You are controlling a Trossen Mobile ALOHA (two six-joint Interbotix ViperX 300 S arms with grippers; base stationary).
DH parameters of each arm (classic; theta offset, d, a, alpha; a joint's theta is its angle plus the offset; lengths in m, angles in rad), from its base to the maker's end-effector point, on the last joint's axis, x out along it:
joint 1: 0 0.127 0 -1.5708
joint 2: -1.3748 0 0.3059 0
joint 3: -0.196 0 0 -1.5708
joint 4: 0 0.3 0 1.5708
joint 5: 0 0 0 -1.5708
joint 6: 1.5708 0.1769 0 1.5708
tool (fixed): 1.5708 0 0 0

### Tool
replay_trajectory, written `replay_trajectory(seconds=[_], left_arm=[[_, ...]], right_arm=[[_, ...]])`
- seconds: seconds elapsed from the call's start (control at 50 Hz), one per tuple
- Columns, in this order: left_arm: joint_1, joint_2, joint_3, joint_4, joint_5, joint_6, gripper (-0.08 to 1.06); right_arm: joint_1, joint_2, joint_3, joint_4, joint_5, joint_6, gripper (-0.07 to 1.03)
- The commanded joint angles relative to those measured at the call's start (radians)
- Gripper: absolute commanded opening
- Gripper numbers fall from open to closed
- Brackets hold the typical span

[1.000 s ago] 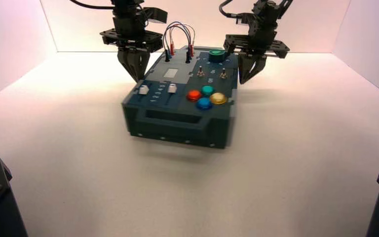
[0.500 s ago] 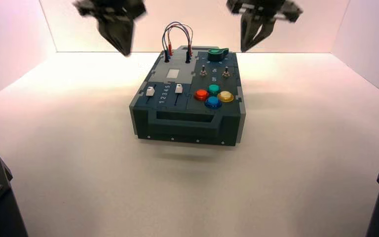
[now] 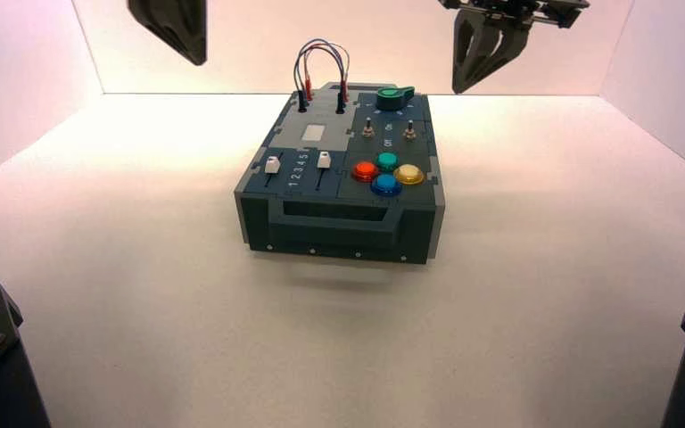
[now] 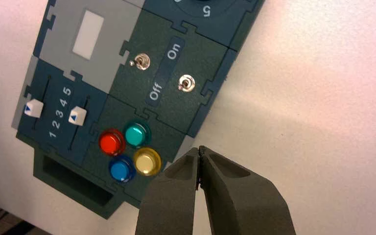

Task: Rotate the box counterclockwise.

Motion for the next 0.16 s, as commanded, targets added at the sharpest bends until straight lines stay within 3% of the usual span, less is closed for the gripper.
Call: replay_trajectory(seconds=[0.02, 0.16], left_arm=[[-0.002, -0.046, 0.003, 0.0, -0.009, -0.005, -0.03], [0.0, -0.048, 0.015, 0.0, -0.009, -0.012, -0.03]], right_arm=[[0.006, -0.04, 0.0, 0.002, -0.006, -0.002, -0.02], [0.008, -0.055, 0.008, 0.0, -0.006, -0.008, -0.02]])
